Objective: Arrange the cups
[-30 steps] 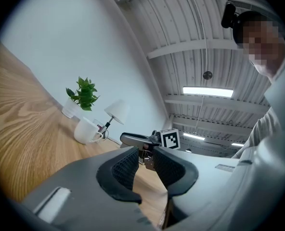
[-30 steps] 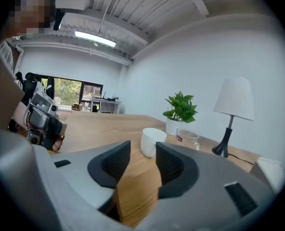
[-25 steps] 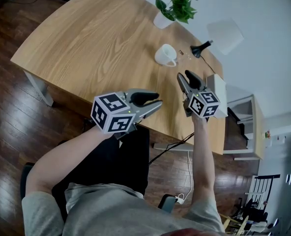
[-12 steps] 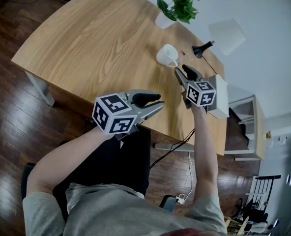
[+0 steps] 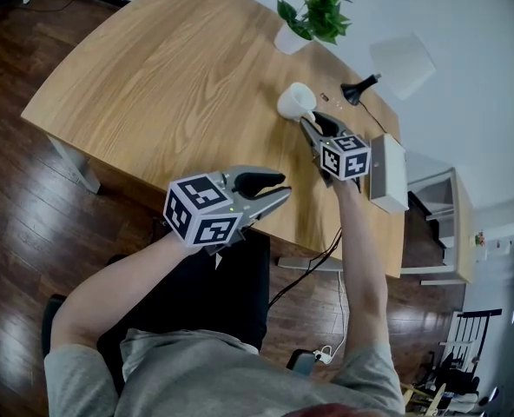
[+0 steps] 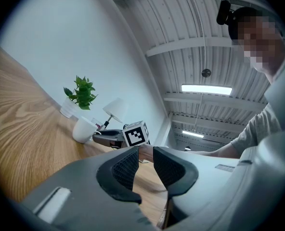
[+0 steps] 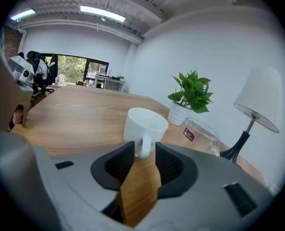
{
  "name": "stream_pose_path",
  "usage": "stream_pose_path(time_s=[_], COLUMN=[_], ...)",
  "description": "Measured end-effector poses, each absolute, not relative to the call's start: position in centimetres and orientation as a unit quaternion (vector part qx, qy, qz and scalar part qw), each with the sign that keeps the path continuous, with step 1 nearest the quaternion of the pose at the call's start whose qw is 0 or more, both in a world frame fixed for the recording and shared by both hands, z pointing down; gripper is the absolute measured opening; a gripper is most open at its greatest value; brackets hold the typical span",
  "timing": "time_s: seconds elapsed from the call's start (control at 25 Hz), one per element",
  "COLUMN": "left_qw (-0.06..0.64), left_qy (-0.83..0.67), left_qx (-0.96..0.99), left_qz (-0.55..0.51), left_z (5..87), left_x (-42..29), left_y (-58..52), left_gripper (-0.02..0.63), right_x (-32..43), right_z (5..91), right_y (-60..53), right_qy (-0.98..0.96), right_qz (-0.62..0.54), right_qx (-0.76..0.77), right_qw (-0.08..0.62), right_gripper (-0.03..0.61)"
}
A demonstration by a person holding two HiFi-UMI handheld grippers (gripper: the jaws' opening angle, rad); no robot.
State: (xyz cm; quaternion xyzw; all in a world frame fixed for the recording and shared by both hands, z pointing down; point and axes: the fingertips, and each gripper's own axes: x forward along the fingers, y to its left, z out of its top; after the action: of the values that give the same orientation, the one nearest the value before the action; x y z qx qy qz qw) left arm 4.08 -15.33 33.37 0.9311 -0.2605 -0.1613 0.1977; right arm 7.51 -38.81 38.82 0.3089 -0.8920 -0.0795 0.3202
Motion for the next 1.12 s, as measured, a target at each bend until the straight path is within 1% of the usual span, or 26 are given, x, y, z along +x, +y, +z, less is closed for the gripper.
stream_pose_path(time_s=[0.04, 0.2, 0.4, 0.64, 0.96, 1.12], left_qw=[0.198, 0.197, 0.195, 0.191, 0.188, 0.188], left_qy=[-0.261, -0.26, -0.259, -0.259, -0.259, -0.261], left_qx=[0.931, 0.931, 0.933, 0.934, 0.934, 0.934], left_qz=[-0.161, -0.161, -0.158, -0.156, -0.156, -0.156], left_z=[33.4, 33.3, 33.3, 33.3, 33.2, 33.3], left_x=[4.1, 4.2, 4.1, 4.0, 3.9, 3.8], left_y=[-15.3, -15.2, -15.2, -15.0, -15.0, -15.1], left_gripper=[0.089, 0.089, 0.089, 0.089, 0.089, 0.089], right_x=[7.3, 7.2, 7.2, 8.3, 11.8, 12.6], right_z=[39.0, 38.9, 38.0, 37.1, 37.1, 37.6], right_y=[-38.8, -38.8, -37.6, -35.4, -32.5, -30.6], right_qy=[-0.892, -0.889, -0.898, -0.916, -0.925, -0.932], right_qz=[-0.082, -0.088, -0.063, -0.001, 0.077, 0.087], right_qx=[0.305, 0.304, 0.306, 0.309, 0.321, 0.308], right_qw=[0.324, 0.333, 0.309, 0.255, 0.187, 0.171], right_gripper=[0.126, 0.106, 0.068, 0.066, 0.066, 0.063])
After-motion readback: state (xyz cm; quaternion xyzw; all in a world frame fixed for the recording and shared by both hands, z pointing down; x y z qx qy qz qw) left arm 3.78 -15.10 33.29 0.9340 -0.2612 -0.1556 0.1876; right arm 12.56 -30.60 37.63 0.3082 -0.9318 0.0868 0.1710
